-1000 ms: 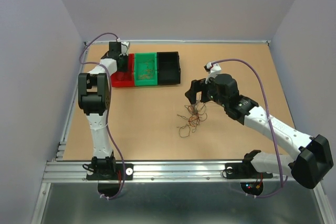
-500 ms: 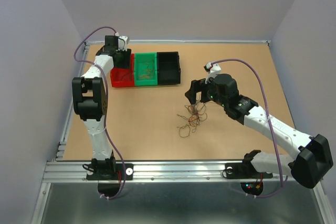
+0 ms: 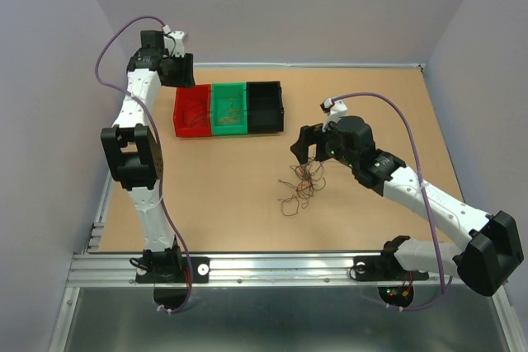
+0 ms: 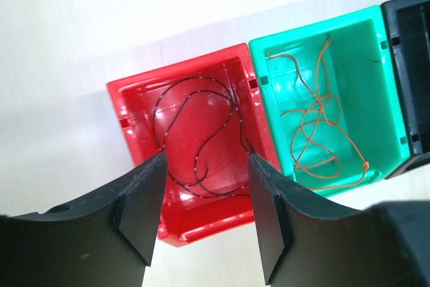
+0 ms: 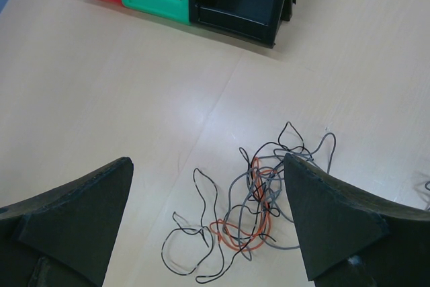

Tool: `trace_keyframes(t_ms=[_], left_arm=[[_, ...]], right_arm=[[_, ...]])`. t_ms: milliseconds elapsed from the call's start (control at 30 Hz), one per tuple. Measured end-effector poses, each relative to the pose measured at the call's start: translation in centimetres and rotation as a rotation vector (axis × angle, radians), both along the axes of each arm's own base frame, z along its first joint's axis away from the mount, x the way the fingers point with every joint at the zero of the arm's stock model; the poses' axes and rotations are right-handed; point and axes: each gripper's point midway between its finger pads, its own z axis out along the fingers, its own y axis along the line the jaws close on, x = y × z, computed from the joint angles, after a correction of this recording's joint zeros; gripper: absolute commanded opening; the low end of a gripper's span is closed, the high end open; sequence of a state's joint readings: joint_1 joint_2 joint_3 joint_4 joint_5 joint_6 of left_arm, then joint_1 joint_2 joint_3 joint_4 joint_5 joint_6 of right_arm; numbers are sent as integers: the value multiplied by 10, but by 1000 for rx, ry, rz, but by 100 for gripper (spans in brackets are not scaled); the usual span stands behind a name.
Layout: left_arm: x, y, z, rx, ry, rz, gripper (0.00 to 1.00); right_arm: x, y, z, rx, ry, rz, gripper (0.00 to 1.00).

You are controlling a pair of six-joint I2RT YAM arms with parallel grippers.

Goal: Untangle the cables

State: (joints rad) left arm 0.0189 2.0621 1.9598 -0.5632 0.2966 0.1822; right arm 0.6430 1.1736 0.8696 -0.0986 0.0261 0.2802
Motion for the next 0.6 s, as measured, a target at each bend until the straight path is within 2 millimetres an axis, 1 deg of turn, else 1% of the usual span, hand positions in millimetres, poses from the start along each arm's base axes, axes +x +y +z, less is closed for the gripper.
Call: trace_keyframes(t_ms=[67,133,200,267,300,333,367,400,433,467,500,533,567,600], left_arm=[[-1,5,6,-17,-8,-14,63],[-6,8,5,-19,-2,-24,62],[-17,1,-3,-20,29,-55,61],[-34,-20,-13,-14,59,-118,61],[-47,-42,-17,-13,71,-173,61],[-55,-55,-19,-12,76,-211,61],[-71,-90,-20,-3,68,-294,62],[-86,-118,-22,2,60,-364,64],[-100,-141,-23,4,53,-423,64],[-119,-176,-23,5,16,-516,66],[-139,-207,-23,2,-7,-599,69],[-152,-225,-23,-3,-28,-649,69],[-173,-249,-25,-15,-57,-724,70],[-183,-258,-27,-20,-66,-754,71]], right_arm=[[0,0,0,0,0,0,98],[0,0,0,0,1,0,98],[1,-1,-2,-9,12,-10,98],[5,-2,-7,-33,35,-28,98],[10,-2,-11,-51,52,-43,98],[13,-2,-14,-66,66,-58,98],[16,-4,-19,-85,80,-75,98],[17,-6,-23,-97,88,-88,98],[18,-11,-27,-114,101,-117,98],[18,-15,-29,-125,107,-136,98],[19,-22,-28,-137,105,-172,98],[20,-27,-26,-140,98,-201,98],[20,-32,-22,-139,89,-229,97],[21,-39,-14,-130,69,-264,97]])
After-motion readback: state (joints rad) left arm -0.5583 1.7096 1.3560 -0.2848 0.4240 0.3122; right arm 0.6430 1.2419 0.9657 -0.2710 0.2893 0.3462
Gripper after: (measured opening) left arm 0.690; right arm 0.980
